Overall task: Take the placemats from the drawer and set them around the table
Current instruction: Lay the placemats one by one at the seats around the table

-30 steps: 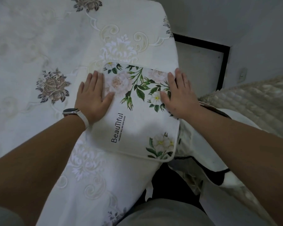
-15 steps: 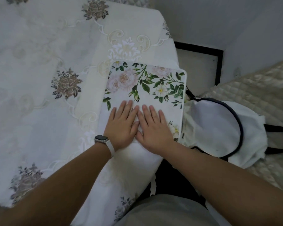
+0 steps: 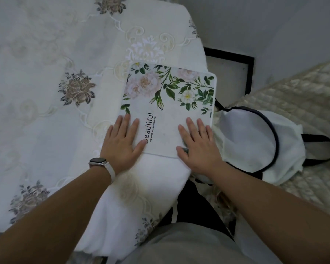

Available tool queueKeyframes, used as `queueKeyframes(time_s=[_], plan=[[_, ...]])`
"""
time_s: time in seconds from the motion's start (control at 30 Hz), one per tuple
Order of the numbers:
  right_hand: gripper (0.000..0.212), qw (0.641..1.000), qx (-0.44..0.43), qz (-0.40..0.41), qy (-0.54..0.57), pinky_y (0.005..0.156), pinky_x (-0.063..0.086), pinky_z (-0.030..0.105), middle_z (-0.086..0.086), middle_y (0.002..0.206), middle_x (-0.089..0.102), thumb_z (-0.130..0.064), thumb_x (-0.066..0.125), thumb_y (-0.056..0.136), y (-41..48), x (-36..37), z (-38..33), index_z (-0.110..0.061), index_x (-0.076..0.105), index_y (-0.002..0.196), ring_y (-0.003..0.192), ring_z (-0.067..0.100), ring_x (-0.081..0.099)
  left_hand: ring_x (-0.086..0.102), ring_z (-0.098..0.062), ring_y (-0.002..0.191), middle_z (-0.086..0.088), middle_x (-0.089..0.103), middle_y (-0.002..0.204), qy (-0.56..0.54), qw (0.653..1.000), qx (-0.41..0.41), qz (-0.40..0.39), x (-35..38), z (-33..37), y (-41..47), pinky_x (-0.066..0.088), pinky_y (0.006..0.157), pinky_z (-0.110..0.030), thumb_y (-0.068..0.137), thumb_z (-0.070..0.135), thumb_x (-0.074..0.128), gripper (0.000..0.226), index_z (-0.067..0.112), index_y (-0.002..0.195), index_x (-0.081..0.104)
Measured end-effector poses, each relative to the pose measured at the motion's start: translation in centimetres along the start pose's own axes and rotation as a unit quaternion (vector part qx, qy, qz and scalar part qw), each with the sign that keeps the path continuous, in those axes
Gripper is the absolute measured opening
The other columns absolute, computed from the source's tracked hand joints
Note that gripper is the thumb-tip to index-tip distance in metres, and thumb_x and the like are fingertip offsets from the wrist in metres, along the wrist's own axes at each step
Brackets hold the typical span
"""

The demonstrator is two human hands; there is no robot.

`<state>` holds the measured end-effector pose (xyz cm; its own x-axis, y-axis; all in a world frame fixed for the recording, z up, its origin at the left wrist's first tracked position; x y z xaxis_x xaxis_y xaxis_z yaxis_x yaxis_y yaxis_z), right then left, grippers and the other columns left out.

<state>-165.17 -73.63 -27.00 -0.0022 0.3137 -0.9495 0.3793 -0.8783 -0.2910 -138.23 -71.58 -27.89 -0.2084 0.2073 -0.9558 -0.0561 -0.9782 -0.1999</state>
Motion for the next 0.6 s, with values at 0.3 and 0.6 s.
queueKeyframes(time_s=[0.3, 0.6], plan=[[0.061, 0.999, 0.019, -0.042, 0.002, 0.112, 0.026, 0.046, 0.007, 0.161, 0.016, -0.049, 0.031, 0.097, -2.1, -3.8, 2.8, -0.018, 0.025, 0.15, 0.143, 0.033, 0.023, 0.004, -0.025, 0.151, -0.002, 0.008, 0.165, -0.051, 0.997, -0.039, -0.049, -2.1, -2.7, -2.9, 0.011, 0.119, -0.047, 0.09, 0.069, 0.025, 0.077, 0.029, 0.156, 0.016], [0.04, 0.998, 0.025, 0.013, -0.058, 0.097, 0.04, 0.045, 0.006, 0.127, 0.054, -0.041, 0.038, 0.093, -0.7, -10.6, -1.0, -0.016, 0.053, 0.12, 0.119, 0.029, 0.045, 0.053, -0.036, 0.124, -0.018, 0.058, 0.135, -0.112, 0.991, -0.016, 0.073, -9.8, -0.2, -6.6, 0.04, 0.104, -0.047, 0.082, 0.05, 0.044, 0.068, 0.005, 0.13, 0.061]])
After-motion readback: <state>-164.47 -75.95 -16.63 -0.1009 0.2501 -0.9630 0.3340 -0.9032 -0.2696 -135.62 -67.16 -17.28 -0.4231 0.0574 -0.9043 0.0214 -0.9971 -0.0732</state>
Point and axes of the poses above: each hand's wrist, its own y-axis towards the middle knuckle, its own x-axis out of the palm, z = x × y, the point moved 2 cm from there along y, towards the middle knuckle
